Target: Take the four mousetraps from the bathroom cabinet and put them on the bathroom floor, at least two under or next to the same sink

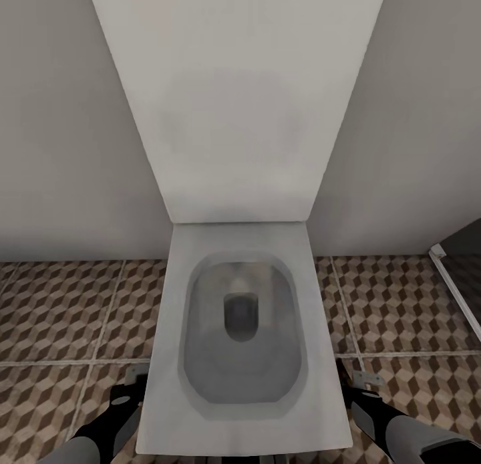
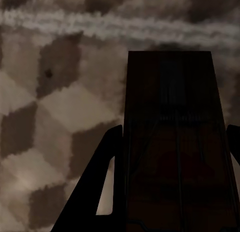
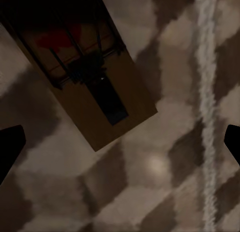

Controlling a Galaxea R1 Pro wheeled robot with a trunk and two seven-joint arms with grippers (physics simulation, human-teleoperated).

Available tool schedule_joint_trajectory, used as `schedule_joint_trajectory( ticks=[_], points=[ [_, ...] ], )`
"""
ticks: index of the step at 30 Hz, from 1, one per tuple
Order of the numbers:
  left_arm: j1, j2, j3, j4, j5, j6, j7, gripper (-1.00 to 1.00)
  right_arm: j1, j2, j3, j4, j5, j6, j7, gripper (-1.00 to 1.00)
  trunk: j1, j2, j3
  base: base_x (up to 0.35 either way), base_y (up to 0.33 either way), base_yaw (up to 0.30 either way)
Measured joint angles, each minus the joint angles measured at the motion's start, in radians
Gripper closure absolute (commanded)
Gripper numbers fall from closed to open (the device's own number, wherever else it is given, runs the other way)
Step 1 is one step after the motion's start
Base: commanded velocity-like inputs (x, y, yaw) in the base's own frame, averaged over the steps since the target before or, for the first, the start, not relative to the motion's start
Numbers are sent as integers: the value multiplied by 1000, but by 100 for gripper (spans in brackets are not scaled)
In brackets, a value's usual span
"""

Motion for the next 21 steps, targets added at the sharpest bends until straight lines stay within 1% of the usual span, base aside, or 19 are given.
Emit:
schedule_joint_trajectory(
  ticks=[21],
  points=[
    [0,-1,0,0,-2,0,2,100,0,0,0,0,0,-1,6,-100,0,0,0,0,0,0]
  ],
)
